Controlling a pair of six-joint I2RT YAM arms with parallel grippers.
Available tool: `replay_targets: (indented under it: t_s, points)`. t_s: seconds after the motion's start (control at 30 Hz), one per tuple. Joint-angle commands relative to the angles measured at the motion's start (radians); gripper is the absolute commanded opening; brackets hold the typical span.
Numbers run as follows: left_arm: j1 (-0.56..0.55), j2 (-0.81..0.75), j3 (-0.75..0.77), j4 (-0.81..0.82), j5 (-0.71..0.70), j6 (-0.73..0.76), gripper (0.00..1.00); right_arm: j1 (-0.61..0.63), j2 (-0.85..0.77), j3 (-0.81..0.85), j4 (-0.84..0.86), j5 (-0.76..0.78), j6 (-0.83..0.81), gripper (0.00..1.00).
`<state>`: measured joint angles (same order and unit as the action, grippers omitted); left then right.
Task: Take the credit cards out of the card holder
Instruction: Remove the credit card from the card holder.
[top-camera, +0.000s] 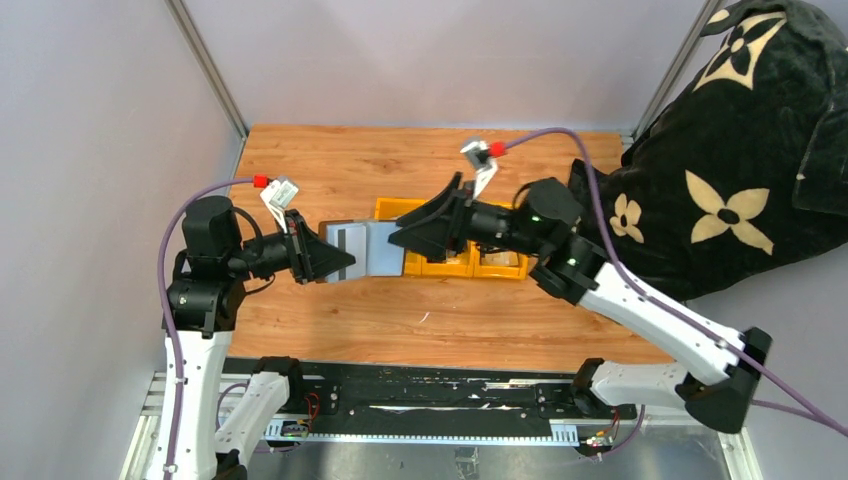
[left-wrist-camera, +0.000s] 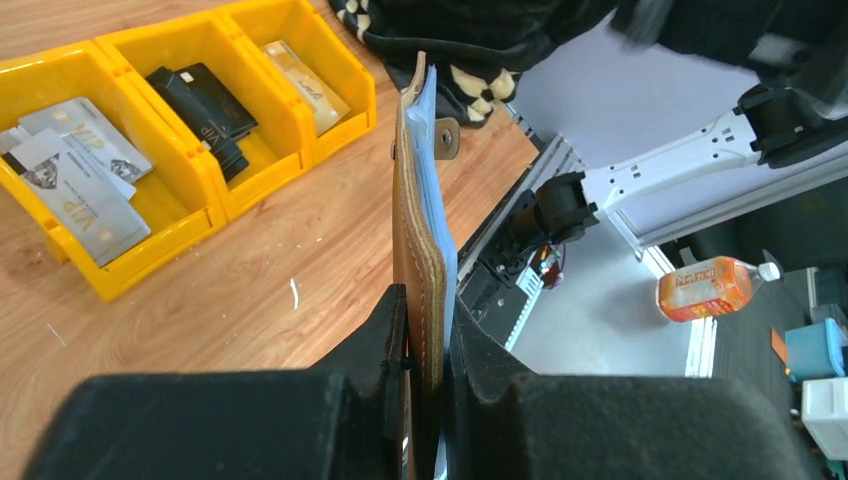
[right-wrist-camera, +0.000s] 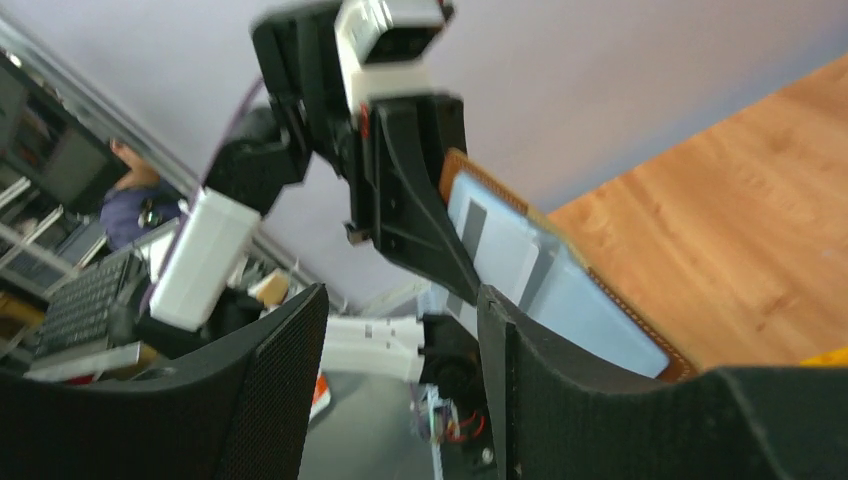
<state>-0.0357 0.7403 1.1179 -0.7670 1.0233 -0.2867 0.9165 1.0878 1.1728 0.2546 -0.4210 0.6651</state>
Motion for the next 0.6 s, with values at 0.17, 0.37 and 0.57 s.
replay_targets:
  t_s: [0.17,0.37,0.57]
  points:
    - [0.003,-0.007,0.029,0.011,0.093,-0.01,0.0,0.036,0.185,0.043,-0.006,-0.28,0.029,0.6]
    - [0.003,-0.011,0.025,0.037,0.151,-0.033,0.01,0.036,0.223,0.046,0.005,-0.289,0.034,0.59]
    - [0.002,-0.011,0.013,0.045,0.177,-0.037,0.02,0.039,0.253,0.057,0.012,-0.278,0.047,0.54]
